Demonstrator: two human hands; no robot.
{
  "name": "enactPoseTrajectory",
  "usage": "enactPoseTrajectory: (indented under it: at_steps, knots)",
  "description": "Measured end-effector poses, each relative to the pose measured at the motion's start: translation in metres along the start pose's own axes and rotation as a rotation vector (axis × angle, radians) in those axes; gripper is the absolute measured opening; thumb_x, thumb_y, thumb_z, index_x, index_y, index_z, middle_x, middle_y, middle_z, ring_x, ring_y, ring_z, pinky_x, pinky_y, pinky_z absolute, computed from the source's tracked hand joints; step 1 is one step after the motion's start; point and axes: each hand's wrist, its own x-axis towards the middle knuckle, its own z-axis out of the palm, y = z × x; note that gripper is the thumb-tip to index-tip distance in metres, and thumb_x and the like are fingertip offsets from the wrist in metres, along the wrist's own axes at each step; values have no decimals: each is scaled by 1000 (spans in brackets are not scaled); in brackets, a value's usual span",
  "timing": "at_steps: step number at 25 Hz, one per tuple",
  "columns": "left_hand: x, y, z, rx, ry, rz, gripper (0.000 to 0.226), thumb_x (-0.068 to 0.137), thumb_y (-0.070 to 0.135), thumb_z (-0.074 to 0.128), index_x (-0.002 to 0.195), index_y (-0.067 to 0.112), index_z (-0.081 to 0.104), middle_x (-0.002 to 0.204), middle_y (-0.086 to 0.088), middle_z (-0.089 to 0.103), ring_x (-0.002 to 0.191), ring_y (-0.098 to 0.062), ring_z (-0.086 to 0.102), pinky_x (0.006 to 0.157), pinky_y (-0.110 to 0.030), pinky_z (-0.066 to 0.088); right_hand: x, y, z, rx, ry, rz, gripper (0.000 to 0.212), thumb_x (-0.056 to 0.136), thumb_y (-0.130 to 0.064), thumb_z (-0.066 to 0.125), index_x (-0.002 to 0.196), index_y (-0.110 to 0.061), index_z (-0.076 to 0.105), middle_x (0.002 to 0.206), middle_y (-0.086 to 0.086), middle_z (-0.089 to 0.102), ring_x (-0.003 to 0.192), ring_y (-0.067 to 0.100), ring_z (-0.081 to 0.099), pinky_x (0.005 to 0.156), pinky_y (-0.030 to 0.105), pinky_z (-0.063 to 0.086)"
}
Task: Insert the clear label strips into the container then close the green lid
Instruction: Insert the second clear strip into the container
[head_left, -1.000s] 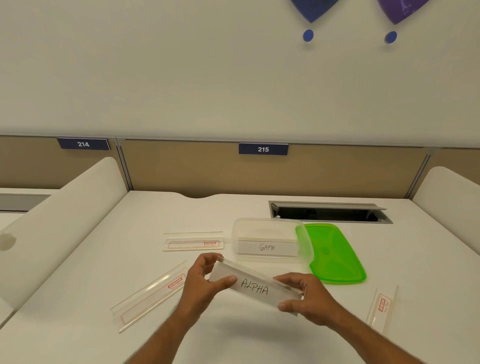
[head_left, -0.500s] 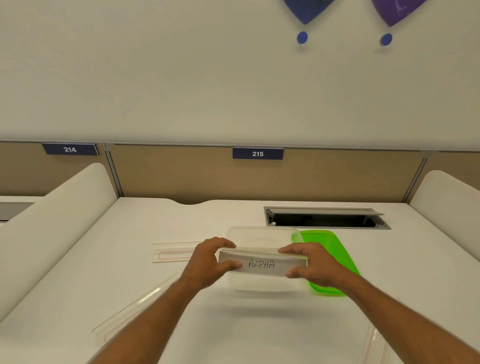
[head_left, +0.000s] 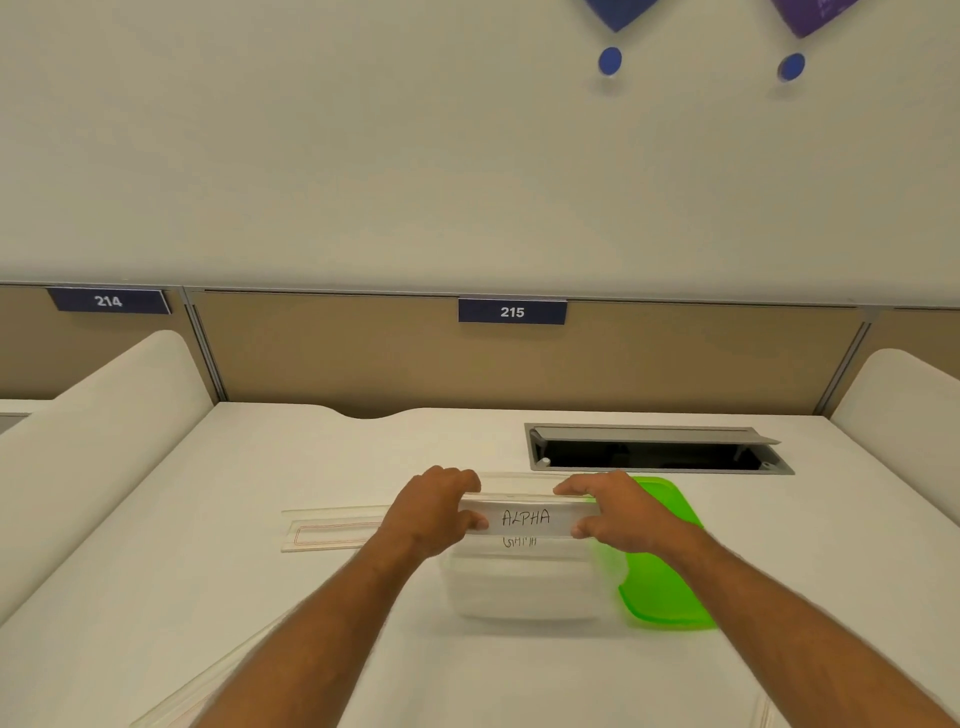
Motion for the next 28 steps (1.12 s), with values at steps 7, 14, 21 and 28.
enactPoseTrajectory:
  at_steps: [7, 14, 21, 28]
  knots:
    - [29, -7, 26, 184, -140, -20, 46, 89, 43, 68, 128, 21, 56, 122, -6, 66, 109, -28, 60, 91, -36, 47, 28, 12, 16, -152, -85, 15, 58, 78, -30, 77, 131, -33, 55, 134, 0, 60, 124, 22, 53, 100, 34, 46]
    - [47, -14, 49, 346, -212, 22, 41, 92, 43, 64, 123, 18, 54, 119, -6, 69, 106, -28, 60, 92, -33, 39, 45, 14, 30, -319, -181, 20, 55, 80, -28, 73, 131, -30, 51, 129, 8, 59, 116, 29, 56, 89, 34, 47]
    - [54, -13, 60, 441, -299, -6, 40, 92, 40, 64, 124, 19, 52, 118, -9, 66, 109, -29, 61, 91, -35, 35, 51, 13, 45, -488, -258, -10, 50, 80, -27, 69, 127, -24, 50, 120, 11, 60, 107, 32, 59, 79, 36, 46]
    - [54, -10, 66, 505, -318, -32, 36, 90, 41, 66, 119, 22, 56, 115, -4, 68, 106, -26, 65, 102, -42, 31, 53, 14, 54, -626, -266, -73, 44, 83, -26, 65, 123, -19, 48, 115, 14, 62, 104, 35, 61, 79, 40, 47]
